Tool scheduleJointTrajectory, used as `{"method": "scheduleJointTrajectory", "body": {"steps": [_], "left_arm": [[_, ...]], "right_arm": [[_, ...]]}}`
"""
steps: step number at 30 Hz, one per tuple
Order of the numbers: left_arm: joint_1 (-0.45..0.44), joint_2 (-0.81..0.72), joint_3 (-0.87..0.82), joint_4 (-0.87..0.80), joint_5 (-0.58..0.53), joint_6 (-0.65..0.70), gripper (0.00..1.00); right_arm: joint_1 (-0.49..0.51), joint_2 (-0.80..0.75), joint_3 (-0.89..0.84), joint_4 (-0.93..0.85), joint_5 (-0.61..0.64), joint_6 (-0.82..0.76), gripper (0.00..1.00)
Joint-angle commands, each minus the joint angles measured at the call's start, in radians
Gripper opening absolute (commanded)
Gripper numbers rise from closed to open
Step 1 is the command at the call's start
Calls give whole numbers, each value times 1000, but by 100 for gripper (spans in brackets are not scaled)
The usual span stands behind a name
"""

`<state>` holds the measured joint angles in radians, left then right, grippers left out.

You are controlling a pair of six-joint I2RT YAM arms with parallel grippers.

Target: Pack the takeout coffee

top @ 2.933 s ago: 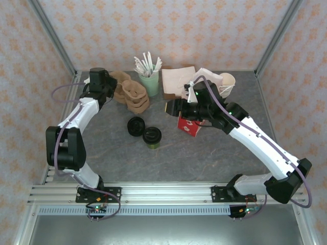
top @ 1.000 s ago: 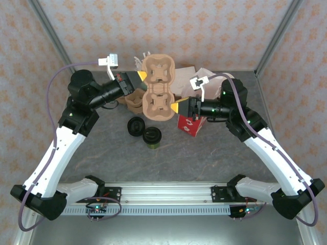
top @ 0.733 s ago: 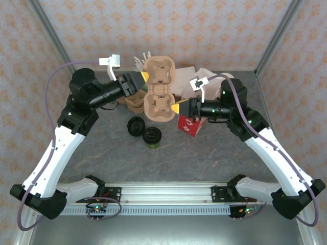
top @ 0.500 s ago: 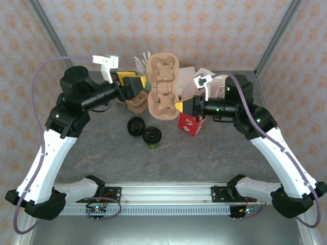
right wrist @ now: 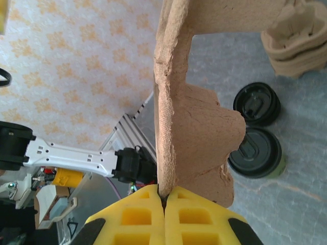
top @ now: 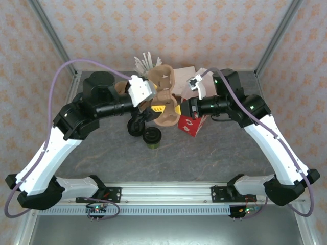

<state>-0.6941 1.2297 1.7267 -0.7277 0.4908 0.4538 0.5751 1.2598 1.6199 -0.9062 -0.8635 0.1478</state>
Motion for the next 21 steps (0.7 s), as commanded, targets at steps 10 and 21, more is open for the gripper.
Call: {"method": "scheduleJointTrajectory", "body": {"steps": [10, 21], "left_arm": [[-3, 110, 46, -164, -69, 227, 72], [-3, 170, 54, -162, -122, 234, 67]], "right_arm": [[-5, -2, 28, -89, -45, -53, 0], [-6, -8, 16, -85, -65, -56, 0]]}}
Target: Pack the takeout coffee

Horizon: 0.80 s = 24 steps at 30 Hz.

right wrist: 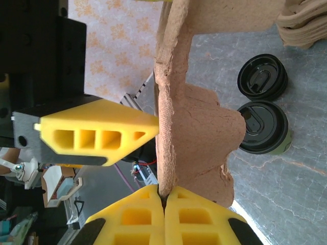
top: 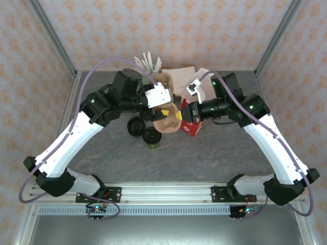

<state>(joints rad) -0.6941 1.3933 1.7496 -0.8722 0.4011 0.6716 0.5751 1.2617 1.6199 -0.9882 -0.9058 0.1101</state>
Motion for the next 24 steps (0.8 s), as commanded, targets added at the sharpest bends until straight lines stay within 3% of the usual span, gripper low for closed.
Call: {"method": "scheduleJointTrajectory", "body": {"steps": [1, 6, 10, 17, 21, 24], "left_arm": [[-4, 10, 30, -14, -32, 15, 66], [-3, 20, 27, -5, -29, 13, 54], [-4, 26, 26, -7, -28, 16, 53], [-4, 28, 28, -1, -29, 10, 41], [-4, 28, 29, 1, -29, 3, 40], [-4, 31, 30, 6, -36, -10, 39]], "right_arm": [[-6, -9, 16, -1, -22, -17, 0], [-6, -11, 14, -3, -23, -17, 0], [-6, -13, 13, -4, -21, -17, 0], [-5, -17, 8, -2, -16, -17, 0], [-6, -24, 3, -1, 8, -16, 1], [-6, -34, 2, 2, 48, -8, 19]]}}
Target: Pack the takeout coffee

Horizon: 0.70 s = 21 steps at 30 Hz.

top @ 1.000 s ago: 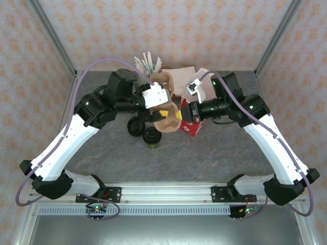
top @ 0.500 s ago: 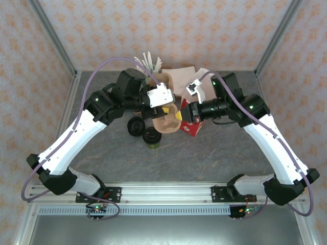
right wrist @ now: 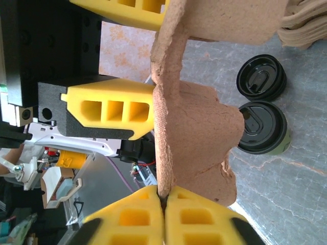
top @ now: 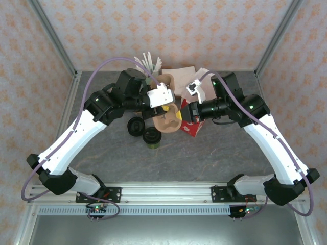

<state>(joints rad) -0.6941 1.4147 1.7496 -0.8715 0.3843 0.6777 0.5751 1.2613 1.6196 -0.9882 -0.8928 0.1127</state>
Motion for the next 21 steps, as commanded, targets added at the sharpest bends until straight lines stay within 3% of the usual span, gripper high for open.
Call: {"method": "scheduleJointTrajectory", "body": {"steps": [1, 4, 7, 12, 15, 18, 21], "left_arm": [[-4, 10, 32, 6, -23, -21, 38], [-2, 14, 36, 10, -33, -37, 37], [0, 19, 39, 10, -37, -49, 36], [16, 29, 55, 7, -17, -78, 36], [25, 32, 64, 10, 6, -97, 36], [28, 30, 67, 18, 20, -114, 36], [32, 22, 65, 30, 35, -128, 36]], "right_arm": [[-6, -38, 2, 4, 53, -7, 25], [-7, -64, -1, 13, 150, 13, 36], [-8, -108, -7, 14, 330, 32, 45], [-47, -180, -43, 18, 788, 122, 50], [-74, -188, -64, -5, 988, 200, 51], [-81, -192, -117, -1, 1094, 269, 57], [-83, -195, -185, 46, 1078, 312, 63]]}}
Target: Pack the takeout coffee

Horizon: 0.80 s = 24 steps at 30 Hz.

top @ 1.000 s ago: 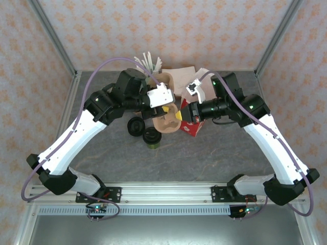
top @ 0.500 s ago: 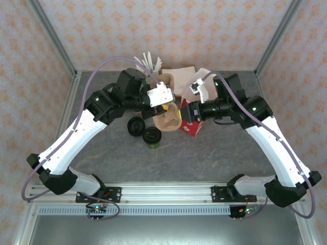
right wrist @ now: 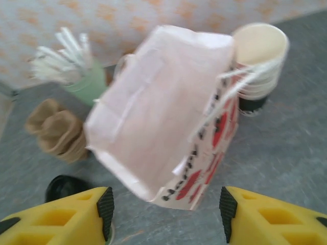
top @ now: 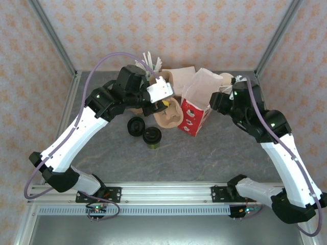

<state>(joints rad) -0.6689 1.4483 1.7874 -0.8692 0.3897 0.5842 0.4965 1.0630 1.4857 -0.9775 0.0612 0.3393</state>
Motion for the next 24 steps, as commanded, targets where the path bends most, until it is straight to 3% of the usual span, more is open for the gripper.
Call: {"method": "scheduleJointTrajectory", "body": {"steps": [1, 4, 10, 24], "left_arm": [[6, -13, 24, 30, 36, -38, 36], [8, -18, 21, 41, 54, -48, 36], [8, -16, 21, 55, 66, -65, 36], [8, -7, 30, 73, 80, -86, 36]], "right_arm": [[-4, 4, -71, 55, 109, 93, 65], [-15, 29, -114, 108, 71, 119, 72], [-87, 95, -172, 217, -8, 166, 75], [-174, 207, -196, 317, -96, 157, 68]]}}
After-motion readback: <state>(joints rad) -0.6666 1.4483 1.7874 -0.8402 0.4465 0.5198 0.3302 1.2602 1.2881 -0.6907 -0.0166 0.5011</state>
